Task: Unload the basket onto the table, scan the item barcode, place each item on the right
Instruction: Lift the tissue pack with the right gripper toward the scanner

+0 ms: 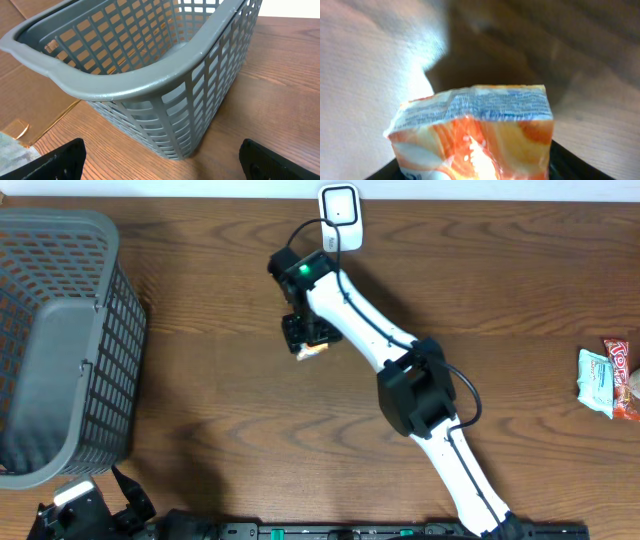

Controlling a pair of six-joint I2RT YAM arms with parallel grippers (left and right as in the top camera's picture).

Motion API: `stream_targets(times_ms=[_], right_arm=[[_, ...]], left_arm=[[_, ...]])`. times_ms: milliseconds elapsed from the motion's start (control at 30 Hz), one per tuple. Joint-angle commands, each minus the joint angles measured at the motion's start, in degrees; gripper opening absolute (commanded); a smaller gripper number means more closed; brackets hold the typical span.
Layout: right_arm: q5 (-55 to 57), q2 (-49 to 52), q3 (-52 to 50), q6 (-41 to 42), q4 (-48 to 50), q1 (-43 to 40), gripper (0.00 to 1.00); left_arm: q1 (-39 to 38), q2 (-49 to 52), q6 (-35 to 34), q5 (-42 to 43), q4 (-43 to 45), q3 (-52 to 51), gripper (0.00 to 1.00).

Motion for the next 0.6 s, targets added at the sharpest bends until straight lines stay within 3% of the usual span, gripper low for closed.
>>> stream_targets(times_ms=[0,200,433,567], right_arm=[[-7.5,0.4,1.2,-6.3,-3.0,-2.9,0.6],[-13.6,0.4,1.2,-12.1,-11.4,-8.3,0.58],[-13.6,0.4,1.1,-13.4,-16.9,-13.1,0.56],[-15.4,0.4,1.1,-13.9,-16.9,-14.4,0.61]], left_arm=[[0.2,-0.4,0.7,-0.3,0.0,0.0,0.98],[0.2,-0.4,0.7,-0.3,0.0,0.0,0.98],[0.2,-0.4,0.7,-0.3,0.0,0.0,0.98],[0.2,-0.4,0.7,-0.3,0.0,0.0,0.98]])
